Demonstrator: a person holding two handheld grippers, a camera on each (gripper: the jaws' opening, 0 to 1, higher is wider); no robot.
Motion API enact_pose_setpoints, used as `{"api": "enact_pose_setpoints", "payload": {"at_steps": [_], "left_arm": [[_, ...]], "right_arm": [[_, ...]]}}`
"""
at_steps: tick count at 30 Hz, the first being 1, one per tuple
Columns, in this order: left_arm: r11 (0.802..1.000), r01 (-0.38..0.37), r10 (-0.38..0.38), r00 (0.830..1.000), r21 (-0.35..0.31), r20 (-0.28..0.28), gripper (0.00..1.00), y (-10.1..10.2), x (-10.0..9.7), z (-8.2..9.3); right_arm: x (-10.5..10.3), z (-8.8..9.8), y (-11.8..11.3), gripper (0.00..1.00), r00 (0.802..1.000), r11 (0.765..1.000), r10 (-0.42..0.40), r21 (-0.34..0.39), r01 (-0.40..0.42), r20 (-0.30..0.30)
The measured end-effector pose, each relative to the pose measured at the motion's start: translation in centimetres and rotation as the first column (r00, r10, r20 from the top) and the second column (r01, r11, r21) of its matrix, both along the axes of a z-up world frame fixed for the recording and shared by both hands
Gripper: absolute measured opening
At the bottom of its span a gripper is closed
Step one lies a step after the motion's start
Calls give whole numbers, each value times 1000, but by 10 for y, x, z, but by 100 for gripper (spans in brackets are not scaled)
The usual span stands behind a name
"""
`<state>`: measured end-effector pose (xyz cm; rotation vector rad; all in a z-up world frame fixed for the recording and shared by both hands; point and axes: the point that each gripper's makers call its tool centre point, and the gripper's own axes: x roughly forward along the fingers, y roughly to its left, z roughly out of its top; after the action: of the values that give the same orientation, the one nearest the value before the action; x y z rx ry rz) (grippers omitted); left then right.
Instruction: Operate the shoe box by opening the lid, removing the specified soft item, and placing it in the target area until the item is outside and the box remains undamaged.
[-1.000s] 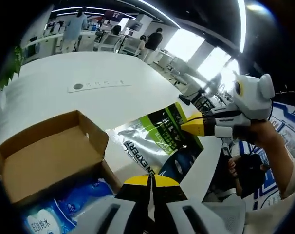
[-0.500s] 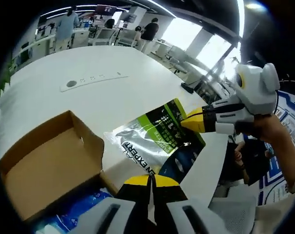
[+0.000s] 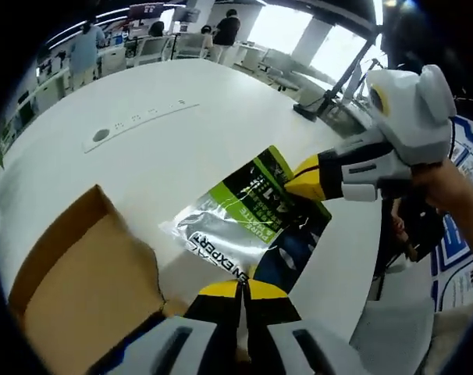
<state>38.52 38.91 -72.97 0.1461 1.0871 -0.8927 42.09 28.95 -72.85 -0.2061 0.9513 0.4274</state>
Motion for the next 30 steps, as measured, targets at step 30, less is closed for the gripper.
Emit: {"api": "enact_pose_setpoints", "payload": {"at_steps": [30], "left_arm": [[932, 268, -293, 954, 243, 69, 2, -12, 10, -37]], "right_arm": [[11, -40, -9, 0, 997, 997, -67, 29, 68, -29]]}}
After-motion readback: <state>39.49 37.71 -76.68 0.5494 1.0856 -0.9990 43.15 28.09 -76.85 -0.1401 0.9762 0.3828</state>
